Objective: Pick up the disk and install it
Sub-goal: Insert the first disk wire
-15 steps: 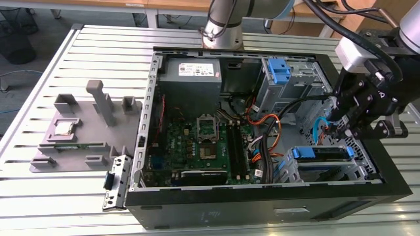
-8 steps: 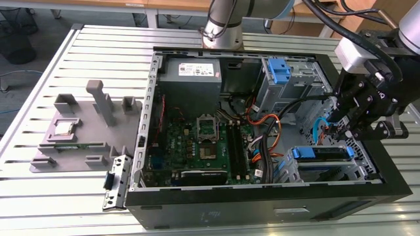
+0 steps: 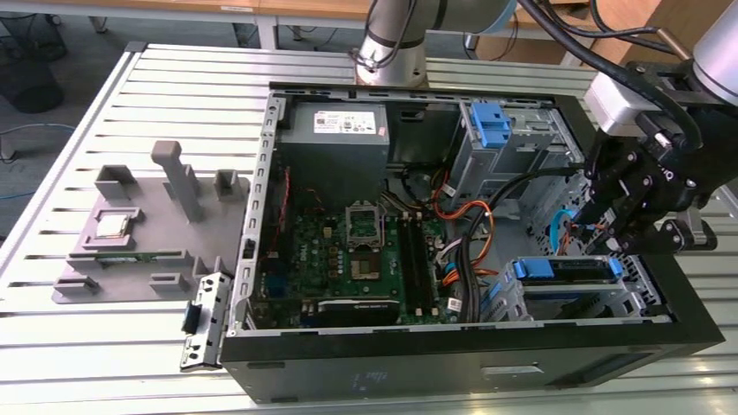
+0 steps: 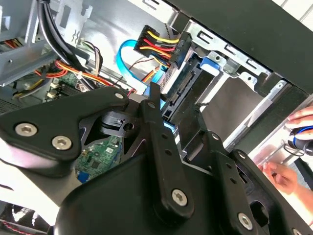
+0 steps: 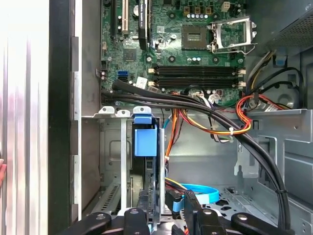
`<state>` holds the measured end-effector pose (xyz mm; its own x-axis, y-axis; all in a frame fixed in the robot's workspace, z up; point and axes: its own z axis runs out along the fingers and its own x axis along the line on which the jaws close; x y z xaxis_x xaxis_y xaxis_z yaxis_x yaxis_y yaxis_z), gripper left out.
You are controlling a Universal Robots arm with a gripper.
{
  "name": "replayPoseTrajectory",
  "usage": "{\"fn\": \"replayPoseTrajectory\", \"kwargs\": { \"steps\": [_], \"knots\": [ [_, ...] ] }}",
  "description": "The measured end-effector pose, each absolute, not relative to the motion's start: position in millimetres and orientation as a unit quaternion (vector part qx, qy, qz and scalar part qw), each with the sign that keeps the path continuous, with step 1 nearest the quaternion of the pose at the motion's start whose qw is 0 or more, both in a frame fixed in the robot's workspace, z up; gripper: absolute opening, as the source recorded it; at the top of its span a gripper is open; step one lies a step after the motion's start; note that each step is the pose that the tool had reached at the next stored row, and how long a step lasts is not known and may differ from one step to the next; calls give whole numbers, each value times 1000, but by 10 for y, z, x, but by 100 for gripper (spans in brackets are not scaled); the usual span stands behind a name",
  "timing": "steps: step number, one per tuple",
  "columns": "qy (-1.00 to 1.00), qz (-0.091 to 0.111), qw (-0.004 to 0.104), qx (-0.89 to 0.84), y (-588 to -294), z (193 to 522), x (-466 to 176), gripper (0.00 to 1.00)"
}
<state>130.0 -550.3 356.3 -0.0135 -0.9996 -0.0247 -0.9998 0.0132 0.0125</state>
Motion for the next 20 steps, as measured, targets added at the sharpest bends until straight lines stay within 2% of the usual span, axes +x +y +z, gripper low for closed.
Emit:
{"fn": "replayPoseTrajectory", "kwargs": {
  "steps": [10,11,12,13,14,17,18,19,20],
  "knots": [
    [712,12,4,-702,-5503,3563,1300,42],
    [712,12,4,-702,-5503,3563,1300,41],
    [712,12,4,-702,-5503,3563,1300,35],
    [712,12,4,-702,-5503,3563,1300,35],
    [712,12,4,-702,-5503,3563,1300,28],
    [712,12,4,-702,-5503,3563,1300,28],
    [712,12,4,-702,-5503,3563,1300,26],
    [712,12,4,-702,-5503,3563,1300,20],
    [712,12,4,-702,-5503,3563,1300,20]
  ]
}}
